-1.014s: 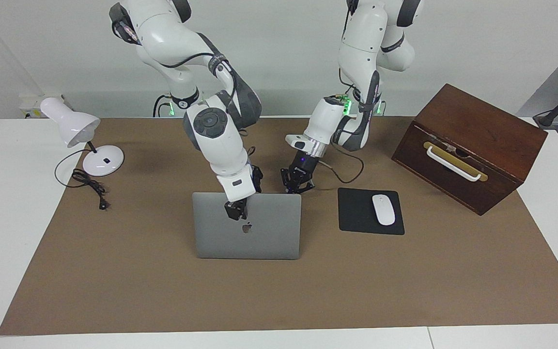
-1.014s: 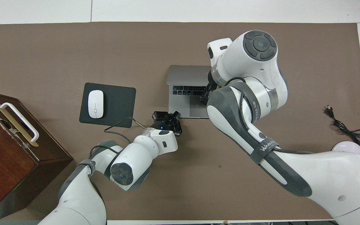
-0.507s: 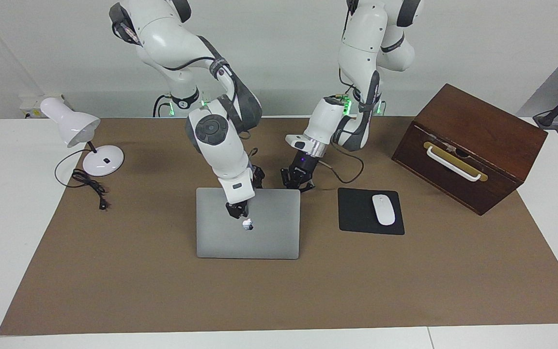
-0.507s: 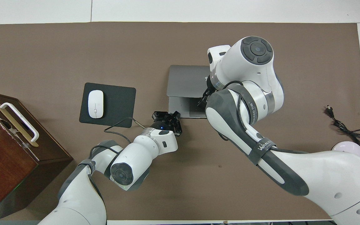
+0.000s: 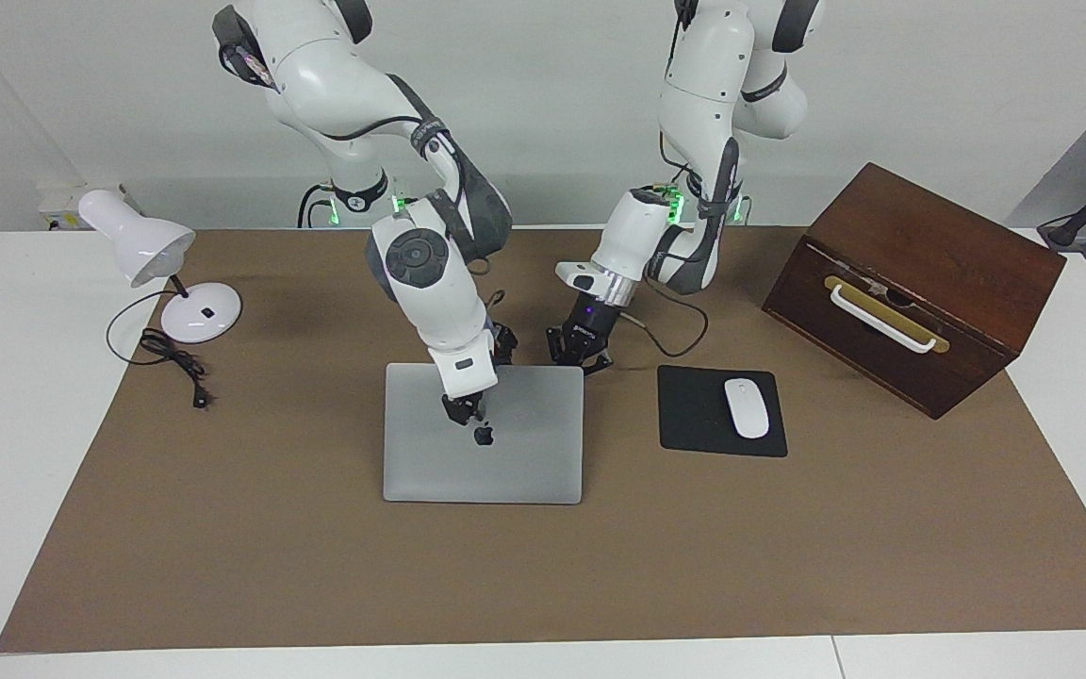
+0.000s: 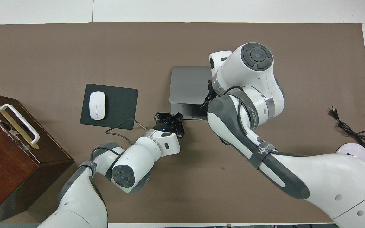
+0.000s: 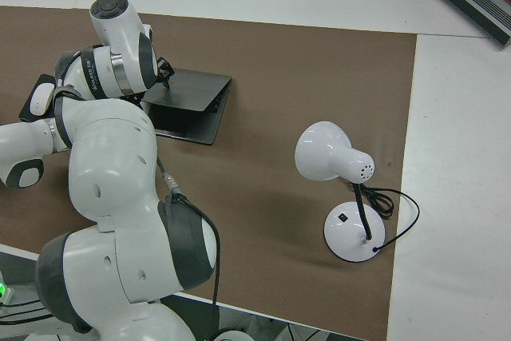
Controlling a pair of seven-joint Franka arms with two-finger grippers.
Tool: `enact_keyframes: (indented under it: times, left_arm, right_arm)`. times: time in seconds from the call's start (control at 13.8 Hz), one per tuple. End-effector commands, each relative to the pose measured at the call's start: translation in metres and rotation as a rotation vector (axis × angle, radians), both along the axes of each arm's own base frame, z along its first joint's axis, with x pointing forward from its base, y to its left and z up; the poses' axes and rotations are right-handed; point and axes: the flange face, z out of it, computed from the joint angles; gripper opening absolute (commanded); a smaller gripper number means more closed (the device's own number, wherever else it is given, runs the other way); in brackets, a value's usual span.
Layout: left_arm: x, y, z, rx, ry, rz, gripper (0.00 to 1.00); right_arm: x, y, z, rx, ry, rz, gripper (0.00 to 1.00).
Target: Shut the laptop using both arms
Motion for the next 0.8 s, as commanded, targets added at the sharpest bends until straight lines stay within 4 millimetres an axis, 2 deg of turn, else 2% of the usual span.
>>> enact_keyframes:
  times: [0.0, 0.29, 0.51, 0.72]
  left_arm:
    - [0.008, 0.015, -0.034, 0.048, 0.03, -0.007, 0.0]
    - [0.007, 0.015, -0.034, 0.05, 0.029, -0.013, 0.0]
    - [0.008, 0.016, -0.034, 0.05, 0.029, -0.011, 0.0]
    - [0.008, 0.016, -0.034, 0.049, 0.03, -0.01, 0.0]
  right_arm:
    - [-0.013, 0.0, -0.018, 0.024, 0.001, -0.028, 1.0]
    - [-0.017, 0.002, -0.026, 0.022, 0.003, -0.027, 1.0]
    - [-0.024, 0.002, -0.041, 0.028, -0.011, -0.031, 1.0]
    - [-0.026, 0.004, -0.043, 0.028, -0.009, -0.045, 1.0]
